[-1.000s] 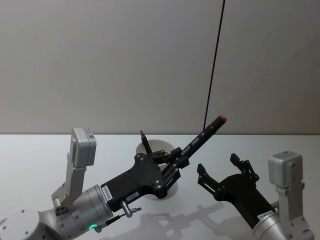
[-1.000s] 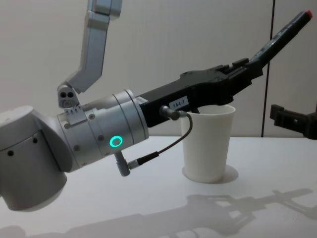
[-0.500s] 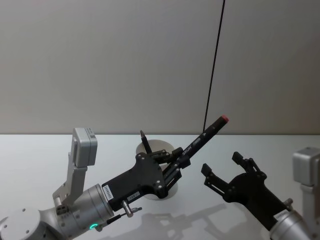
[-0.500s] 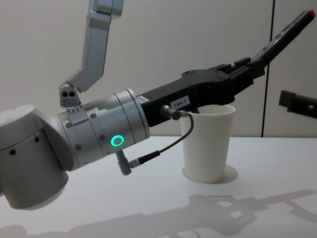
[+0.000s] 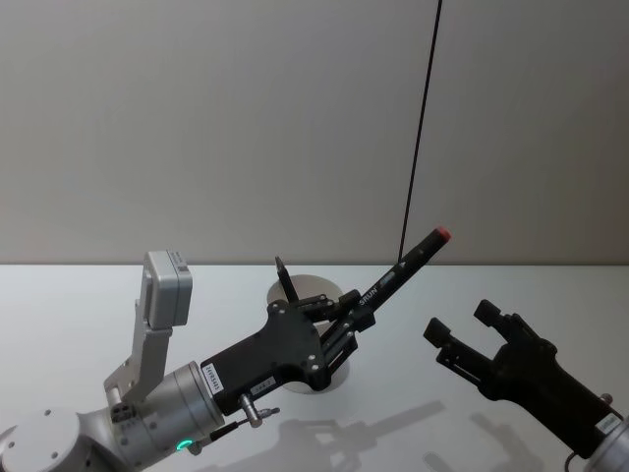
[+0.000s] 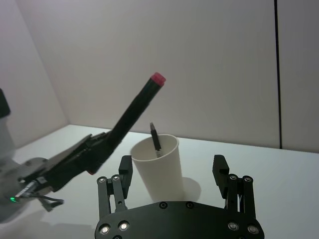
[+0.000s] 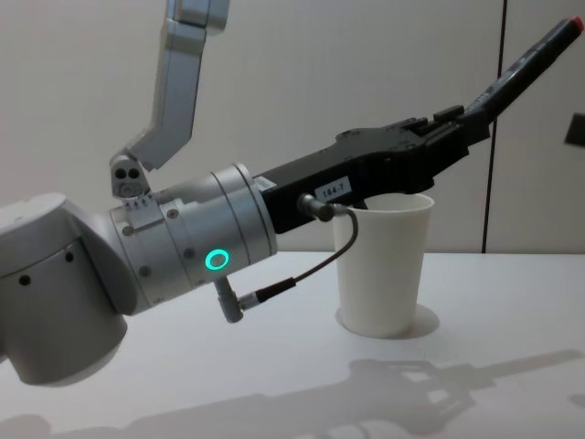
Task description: Place the pen into the pen holder.
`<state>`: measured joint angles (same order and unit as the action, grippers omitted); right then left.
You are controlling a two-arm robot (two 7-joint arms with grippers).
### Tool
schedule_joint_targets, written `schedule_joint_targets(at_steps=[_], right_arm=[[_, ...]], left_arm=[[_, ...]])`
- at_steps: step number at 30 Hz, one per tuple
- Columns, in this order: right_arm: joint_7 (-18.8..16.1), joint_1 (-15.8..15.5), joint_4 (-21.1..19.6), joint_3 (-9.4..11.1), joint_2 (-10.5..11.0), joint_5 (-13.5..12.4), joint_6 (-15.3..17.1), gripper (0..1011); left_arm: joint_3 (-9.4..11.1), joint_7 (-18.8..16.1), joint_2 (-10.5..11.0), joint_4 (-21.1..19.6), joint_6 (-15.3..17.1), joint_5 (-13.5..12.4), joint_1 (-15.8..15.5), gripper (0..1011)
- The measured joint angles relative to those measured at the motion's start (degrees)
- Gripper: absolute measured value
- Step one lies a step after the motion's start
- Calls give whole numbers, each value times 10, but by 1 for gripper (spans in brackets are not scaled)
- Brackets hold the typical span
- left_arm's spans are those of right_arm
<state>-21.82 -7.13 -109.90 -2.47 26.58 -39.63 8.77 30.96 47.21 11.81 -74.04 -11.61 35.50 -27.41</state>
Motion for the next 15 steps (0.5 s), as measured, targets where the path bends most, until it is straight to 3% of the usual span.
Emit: schedule_joint_targets(at_steps=[7,15], right_arm=[[-30,-11,-17,27,7,-87,46,1001],[-41,-14,-29,42,6,-154,85,1001]], left_arm=[[0,0,0,0,0,0,0,194],[0,1,0,1,0,0,-1,194]])
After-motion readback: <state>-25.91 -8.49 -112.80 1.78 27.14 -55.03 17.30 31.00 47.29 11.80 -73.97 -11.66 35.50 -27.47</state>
